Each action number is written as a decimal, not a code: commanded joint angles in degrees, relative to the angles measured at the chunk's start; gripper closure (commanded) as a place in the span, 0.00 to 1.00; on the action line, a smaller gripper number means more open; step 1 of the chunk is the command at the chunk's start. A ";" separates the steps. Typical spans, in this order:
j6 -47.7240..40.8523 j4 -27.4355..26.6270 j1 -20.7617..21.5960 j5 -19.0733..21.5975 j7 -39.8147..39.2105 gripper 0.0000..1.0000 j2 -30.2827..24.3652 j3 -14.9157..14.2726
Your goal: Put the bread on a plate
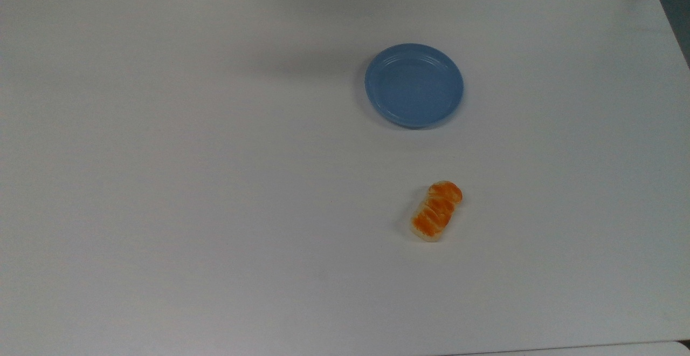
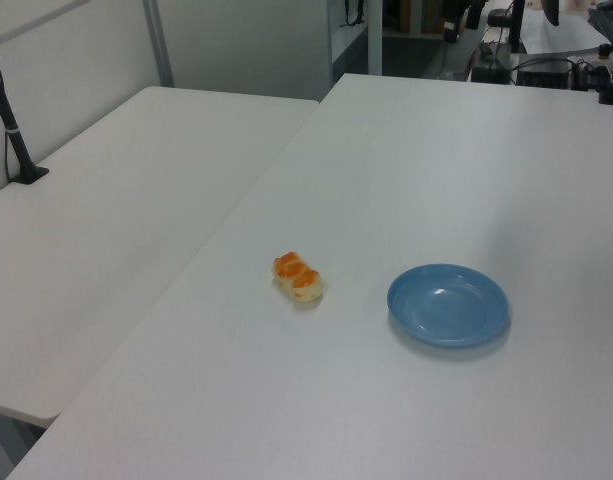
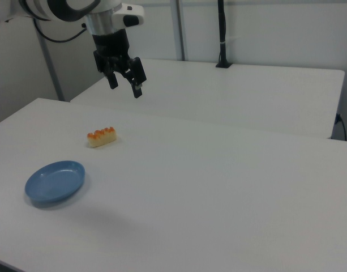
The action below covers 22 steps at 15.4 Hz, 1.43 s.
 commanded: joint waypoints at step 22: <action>0.52 -3.33 1.72 2.05 16.86 0.00 0.31 0.38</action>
